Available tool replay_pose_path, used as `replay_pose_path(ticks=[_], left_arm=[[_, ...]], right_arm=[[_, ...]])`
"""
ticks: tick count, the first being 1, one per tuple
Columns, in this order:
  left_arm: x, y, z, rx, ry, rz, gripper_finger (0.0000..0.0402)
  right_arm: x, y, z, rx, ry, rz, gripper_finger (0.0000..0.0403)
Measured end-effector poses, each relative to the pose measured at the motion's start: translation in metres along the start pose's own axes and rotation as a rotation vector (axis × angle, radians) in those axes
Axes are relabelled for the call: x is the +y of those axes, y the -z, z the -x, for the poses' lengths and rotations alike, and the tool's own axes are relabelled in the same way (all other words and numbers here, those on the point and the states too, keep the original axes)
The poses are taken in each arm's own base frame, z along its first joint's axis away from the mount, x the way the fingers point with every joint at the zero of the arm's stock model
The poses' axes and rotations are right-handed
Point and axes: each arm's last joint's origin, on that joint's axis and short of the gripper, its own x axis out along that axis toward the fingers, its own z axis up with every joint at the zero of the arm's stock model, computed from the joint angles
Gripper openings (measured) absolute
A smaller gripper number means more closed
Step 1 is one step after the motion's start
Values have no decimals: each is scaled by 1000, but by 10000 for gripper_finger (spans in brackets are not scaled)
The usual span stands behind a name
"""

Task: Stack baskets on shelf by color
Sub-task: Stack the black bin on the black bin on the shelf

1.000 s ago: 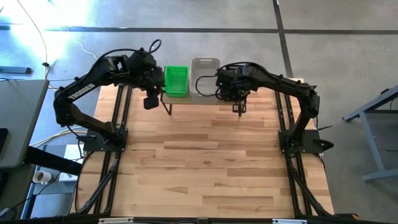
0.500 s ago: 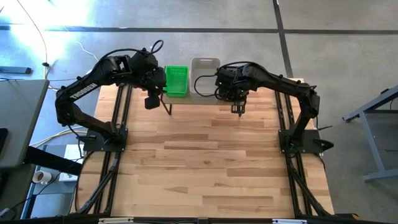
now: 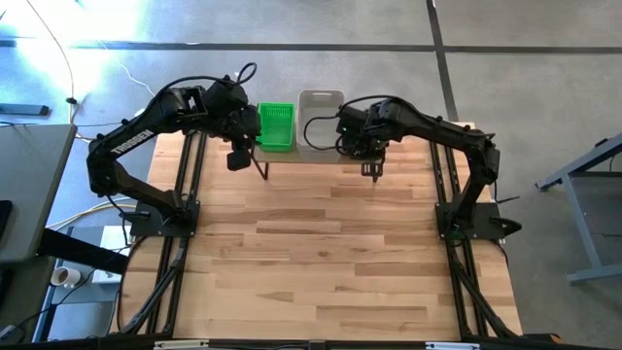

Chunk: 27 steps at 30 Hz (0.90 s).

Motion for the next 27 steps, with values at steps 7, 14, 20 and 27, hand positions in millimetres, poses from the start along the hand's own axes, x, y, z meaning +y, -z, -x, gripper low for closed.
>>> replay_pose_path(ticks=[7, 14, 20, 27], left_arm=[[0, 0, 0, 0, 0, 0, 102], [0, 0, 0, 0, 0, 0, 102], [0, 0, 0, 0, 0, 0, 102], [0, 0, 0, -1, 1, 0, 102]], right_arm=[[-1, 0, 0, 6, 50, 1, 109], [-1, 2, 4, 4, 49, -20, 119], [-1, 12, 17, -31, 58, -74, 119], [-1, 20, 32, -106, 73, -164, 119]])
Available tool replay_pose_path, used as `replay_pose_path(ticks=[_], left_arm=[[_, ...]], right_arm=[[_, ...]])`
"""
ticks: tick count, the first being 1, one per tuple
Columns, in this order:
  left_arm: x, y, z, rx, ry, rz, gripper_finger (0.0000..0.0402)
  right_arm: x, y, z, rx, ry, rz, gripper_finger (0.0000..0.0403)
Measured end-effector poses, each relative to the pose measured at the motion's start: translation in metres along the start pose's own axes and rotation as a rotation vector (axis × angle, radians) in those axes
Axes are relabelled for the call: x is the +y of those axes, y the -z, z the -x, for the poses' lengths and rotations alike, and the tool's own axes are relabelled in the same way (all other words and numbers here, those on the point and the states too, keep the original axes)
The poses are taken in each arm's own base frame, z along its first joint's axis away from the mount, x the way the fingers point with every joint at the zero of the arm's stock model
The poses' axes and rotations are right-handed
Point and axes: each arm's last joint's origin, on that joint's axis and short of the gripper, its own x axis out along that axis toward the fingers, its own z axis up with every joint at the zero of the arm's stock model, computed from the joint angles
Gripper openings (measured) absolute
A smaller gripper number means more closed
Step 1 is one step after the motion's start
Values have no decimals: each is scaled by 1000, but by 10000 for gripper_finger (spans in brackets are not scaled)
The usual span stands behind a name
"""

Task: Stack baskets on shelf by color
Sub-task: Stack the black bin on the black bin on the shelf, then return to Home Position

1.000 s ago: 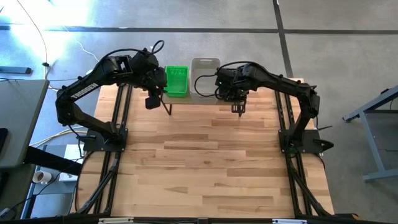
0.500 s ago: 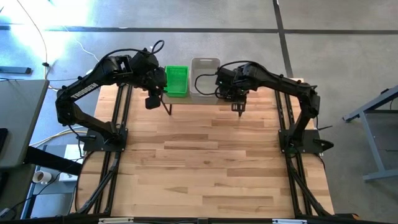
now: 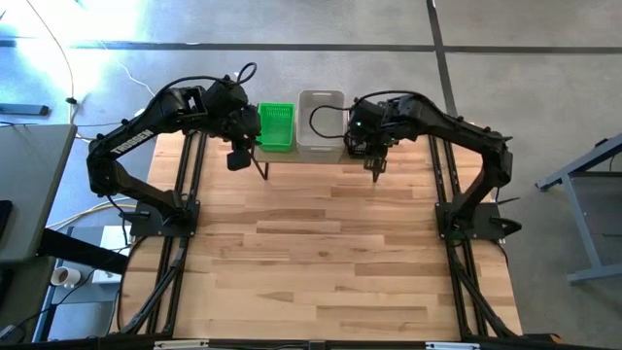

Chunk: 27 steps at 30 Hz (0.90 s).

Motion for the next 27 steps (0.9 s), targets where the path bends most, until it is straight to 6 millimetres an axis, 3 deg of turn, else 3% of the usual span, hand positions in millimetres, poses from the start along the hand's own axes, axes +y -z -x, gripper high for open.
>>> replay_pose_path(ticks=[18, 27], left_arm=[[0, 0, 0, -2, 2, 0, 102], [0, 0, 0, -3, 10, 3, 102]], right_arm=[[-1, -10, -23, 70, -34, -47, 119], [6, 1, 2, 16, 15, -116, 119]])
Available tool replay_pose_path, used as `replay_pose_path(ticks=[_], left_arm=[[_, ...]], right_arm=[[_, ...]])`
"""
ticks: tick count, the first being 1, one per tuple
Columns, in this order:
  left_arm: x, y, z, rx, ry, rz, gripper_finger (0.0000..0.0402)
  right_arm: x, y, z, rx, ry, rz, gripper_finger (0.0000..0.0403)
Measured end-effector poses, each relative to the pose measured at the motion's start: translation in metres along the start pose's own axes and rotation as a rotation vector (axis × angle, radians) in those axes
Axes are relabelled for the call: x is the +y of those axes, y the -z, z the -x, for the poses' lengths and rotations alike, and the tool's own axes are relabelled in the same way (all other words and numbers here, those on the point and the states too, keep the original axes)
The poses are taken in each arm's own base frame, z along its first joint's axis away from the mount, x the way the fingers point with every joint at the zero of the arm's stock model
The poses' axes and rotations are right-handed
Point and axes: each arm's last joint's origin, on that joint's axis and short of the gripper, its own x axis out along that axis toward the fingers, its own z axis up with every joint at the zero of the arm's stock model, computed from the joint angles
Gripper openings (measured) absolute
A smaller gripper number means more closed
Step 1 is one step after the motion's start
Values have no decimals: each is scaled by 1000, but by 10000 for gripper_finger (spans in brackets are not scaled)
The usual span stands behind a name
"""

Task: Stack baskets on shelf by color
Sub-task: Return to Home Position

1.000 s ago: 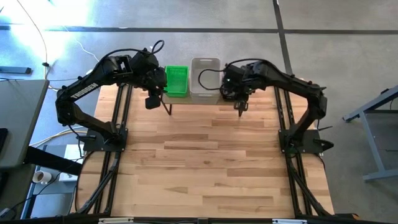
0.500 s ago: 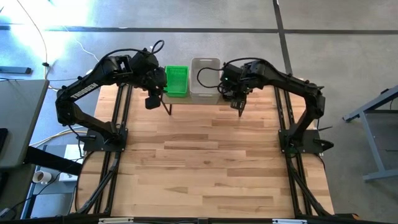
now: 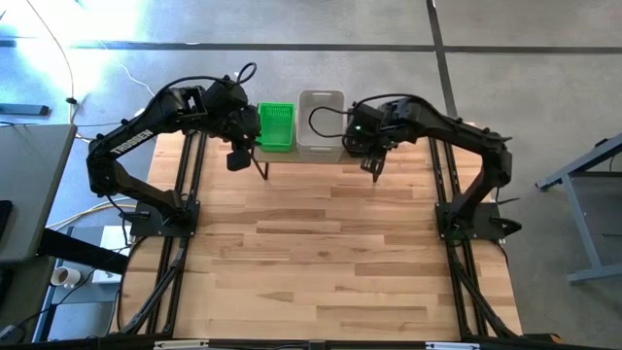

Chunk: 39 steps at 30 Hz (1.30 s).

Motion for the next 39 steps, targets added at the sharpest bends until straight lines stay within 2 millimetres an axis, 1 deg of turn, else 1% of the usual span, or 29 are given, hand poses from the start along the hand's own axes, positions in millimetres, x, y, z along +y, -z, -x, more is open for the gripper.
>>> replay_pose_path(ticks=[4, 6, 10, 13, 16, 20, 24, 29, 34, 39], left_arm=[[-4, 2, 2, -16, 89, 56, 102], [-8, 7, 6, -46, 152, 78, 102], [-18, 21, 13, -112, 202, 96, 102], [-27, 33, 13, -179, 198, 105, 101], [-36, 48, 18, -269, 193, 110, 101], [-48, 71, 18, -352, 200, 126, 101], [-59, 95, 17, -464, 208, 142, 101], [-68, 118, 15, -612, 227, 205, 101], [-77, 148, 10, -679, 211, 242, 101], [-84, 179, 0, -755, 187, 281, 101]], right_arm=[[1, 7, 16, -65, -1, -108, 119], [3, 8, 23, -119, -10, -143, 119], [12, 3, 34, -238, 15, -138, 119], [21, 0, 38, -275, 10, -121, 119], [31, -2, 39, -295, -8, -127, 119], [43, -2, 44, -324, -35, -148, 119], [52, -4, 48, -368, -11, -156, 119], [54, -7, 50, -407, -13, -175, 119], [54, -9, 51, -426, -21, -214, 119], [54, -9, 51, -427, -52, -226, 119]])
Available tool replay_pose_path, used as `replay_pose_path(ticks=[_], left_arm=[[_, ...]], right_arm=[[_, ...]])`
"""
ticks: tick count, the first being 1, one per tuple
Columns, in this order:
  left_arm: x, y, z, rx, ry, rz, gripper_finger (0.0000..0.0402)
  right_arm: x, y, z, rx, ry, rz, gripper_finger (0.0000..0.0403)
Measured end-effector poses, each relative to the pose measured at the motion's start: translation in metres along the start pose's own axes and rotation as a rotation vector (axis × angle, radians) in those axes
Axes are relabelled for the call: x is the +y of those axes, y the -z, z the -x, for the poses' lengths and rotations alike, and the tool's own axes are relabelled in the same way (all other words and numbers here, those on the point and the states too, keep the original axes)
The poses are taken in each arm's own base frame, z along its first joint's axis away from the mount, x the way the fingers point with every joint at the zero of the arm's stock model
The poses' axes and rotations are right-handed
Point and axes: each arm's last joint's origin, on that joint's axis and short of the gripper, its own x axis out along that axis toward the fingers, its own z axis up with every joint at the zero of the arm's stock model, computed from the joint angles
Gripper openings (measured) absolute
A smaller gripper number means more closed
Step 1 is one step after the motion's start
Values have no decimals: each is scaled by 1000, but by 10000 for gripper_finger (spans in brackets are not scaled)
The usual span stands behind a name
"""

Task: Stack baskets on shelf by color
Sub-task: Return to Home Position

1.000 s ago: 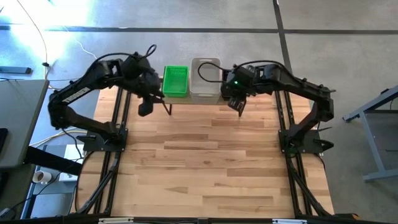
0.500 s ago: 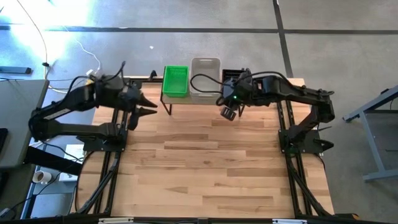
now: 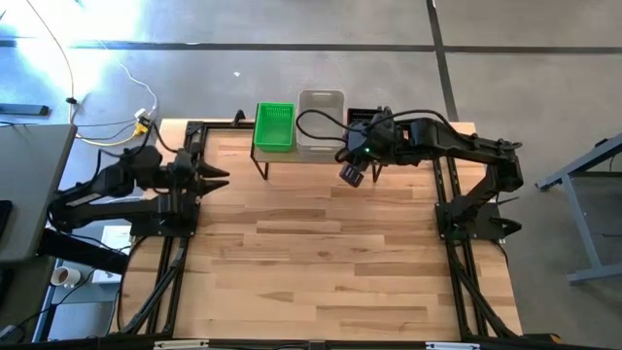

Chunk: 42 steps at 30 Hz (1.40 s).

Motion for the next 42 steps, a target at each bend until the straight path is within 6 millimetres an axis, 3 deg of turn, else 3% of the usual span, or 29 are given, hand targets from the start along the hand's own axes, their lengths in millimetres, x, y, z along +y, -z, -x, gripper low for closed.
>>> replay_pose_path(ticks=[11, 23, 28, 33, 42], left_arm=[[7, 57, 10, -176, -39, 83, 101], [16, 94, -22, -171, -65, 82, 101], [20, 110, -34, -200, -72, 121, 101], [23, 123, -40, -175, -75, 175, 101], [25, 127, -44, -158, -114, 185, 101]], right_arm=[[0, -1, 1, -12, -14, -20, 119], [-12, 0, 8, -18, 2, 27, 119], [-32, 9, 33, -24, 25, 26, 119], [-56, 24, 74, -91, 74, 30, 119], [-101, 74, 152, -218, 77, -71, 118]])
